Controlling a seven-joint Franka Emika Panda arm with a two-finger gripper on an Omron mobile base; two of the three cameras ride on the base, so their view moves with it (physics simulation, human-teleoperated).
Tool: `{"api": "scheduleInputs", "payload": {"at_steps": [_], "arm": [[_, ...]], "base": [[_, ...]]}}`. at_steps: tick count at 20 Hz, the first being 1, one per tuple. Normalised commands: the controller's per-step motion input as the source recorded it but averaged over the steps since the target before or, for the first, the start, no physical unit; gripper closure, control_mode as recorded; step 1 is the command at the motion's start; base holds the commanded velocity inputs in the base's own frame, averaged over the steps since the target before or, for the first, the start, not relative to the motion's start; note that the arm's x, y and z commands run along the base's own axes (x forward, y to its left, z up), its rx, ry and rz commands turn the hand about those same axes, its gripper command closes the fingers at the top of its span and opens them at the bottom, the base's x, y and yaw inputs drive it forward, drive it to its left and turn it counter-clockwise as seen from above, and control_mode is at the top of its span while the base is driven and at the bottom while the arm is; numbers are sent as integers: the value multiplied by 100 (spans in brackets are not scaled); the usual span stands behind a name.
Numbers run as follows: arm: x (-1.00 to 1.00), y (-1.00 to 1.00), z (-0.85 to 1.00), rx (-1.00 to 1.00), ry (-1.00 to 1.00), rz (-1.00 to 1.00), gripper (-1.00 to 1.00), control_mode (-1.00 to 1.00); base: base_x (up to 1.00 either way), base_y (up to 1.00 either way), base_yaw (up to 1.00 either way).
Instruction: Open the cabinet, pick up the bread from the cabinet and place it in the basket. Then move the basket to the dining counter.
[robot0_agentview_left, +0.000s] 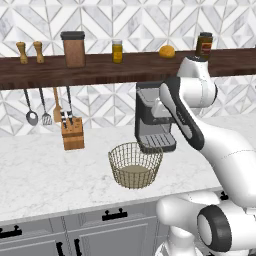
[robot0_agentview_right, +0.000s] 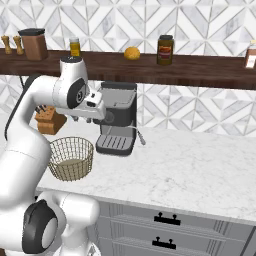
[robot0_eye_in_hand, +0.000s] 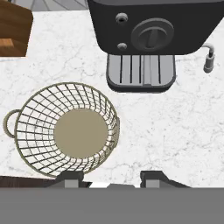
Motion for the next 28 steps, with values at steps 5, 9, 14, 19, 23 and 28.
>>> {"api": "scheduleInputs", "payload": {"at_steps": [5, 9, 14, 19, 23, 28], "arm": [[-3, -2, -1, 0, 0, 0, -100, -100], [0, -3, 0, 0, 0, 0, -100, -100], [-8, -2, 31, 0, -10, 0, -100, -100], [-1, 1, 74, 0, -26, -10, -100, -100], [-1, 0, 71, 0, -23, -12, -100, -100], [0, 0, 55, 0, -23, -10, -100, -100]], "base": [[0, 0, 0], [0, 0, 0], [0, 0, 0], [0, 0, 0], [0, 0, 0], [0, 0, 0]]}}
